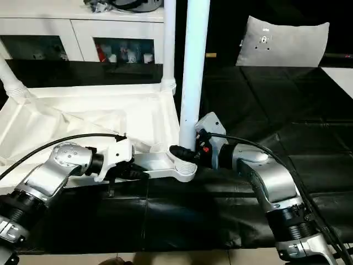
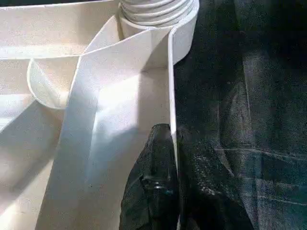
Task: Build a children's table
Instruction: Insert table leg to table base
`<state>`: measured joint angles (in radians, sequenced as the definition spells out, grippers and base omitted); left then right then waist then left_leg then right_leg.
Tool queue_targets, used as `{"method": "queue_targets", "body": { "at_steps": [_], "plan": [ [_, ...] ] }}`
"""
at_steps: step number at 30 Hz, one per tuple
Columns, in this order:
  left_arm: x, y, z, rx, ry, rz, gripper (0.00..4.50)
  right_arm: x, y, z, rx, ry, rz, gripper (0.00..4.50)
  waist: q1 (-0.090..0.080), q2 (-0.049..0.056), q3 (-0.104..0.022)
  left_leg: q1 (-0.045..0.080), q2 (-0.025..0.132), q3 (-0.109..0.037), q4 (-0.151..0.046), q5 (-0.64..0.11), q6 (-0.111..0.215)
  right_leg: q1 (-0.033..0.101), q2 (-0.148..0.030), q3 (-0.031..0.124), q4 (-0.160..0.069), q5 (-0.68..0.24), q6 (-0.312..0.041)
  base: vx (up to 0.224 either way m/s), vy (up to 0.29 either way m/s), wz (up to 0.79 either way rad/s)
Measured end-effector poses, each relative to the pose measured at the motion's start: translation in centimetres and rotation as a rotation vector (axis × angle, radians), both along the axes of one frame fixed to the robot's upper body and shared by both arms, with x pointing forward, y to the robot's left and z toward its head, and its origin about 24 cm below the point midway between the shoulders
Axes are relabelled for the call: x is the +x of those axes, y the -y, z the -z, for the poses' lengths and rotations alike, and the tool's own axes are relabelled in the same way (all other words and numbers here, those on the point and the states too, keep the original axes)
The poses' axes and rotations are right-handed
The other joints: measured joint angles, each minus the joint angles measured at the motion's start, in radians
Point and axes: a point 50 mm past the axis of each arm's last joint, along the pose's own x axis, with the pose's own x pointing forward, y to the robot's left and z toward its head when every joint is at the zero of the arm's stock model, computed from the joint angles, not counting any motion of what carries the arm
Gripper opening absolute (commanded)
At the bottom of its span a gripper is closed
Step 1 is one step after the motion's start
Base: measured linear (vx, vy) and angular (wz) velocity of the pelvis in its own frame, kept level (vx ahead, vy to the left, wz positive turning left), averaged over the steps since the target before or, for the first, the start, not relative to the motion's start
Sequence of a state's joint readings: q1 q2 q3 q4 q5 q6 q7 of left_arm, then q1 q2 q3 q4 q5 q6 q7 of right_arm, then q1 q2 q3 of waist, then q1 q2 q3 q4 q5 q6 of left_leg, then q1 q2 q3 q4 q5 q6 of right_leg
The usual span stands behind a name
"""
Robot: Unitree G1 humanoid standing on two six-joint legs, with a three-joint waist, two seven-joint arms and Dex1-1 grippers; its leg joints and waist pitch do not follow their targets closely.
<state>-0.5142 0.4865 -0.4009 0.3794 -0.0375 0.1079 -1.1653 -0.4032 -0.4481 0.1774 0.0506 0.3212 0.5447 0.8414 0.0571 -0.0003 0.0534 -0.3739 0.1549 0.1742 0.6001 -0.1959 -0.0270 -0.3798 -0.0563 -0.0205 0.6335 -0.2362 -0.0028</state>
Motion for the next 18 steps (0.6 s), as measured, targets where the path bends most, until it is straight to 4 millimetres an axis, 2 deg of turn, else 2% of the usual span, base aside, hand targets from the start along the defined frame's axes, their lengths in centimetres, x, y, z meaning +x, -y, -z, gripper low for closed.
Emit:
{"method": "queue_targets", "body": {
  "at_steps": [9,18],
  "plan": [
    [0.1,0.1,0.1,0.006,0.027,0.002,0.00,0.2,0.3,0.4,0.049,-0.035,0.021,1.89,0.002,-0.002,-0.001,0.001,0.000,0.000,0.000,0.000,-0.001,0.001,0.000,0.000,0.001,0.000,-0.001,0.000,0.000,0.00],
    [0.1,0.5,0.4,0.003,0.033,-0.005,0.00,-0.7,1.1,2.0,0.186,-0.053,0.140,1.89,0.012,-0.002,-0.003,0.006,0.000,0.001,0.001,-0.002,-0.003,0.007,0.000,0.000,-0.001,0.000,-0.001,0.000,0.000,0.00]
  ]
}}
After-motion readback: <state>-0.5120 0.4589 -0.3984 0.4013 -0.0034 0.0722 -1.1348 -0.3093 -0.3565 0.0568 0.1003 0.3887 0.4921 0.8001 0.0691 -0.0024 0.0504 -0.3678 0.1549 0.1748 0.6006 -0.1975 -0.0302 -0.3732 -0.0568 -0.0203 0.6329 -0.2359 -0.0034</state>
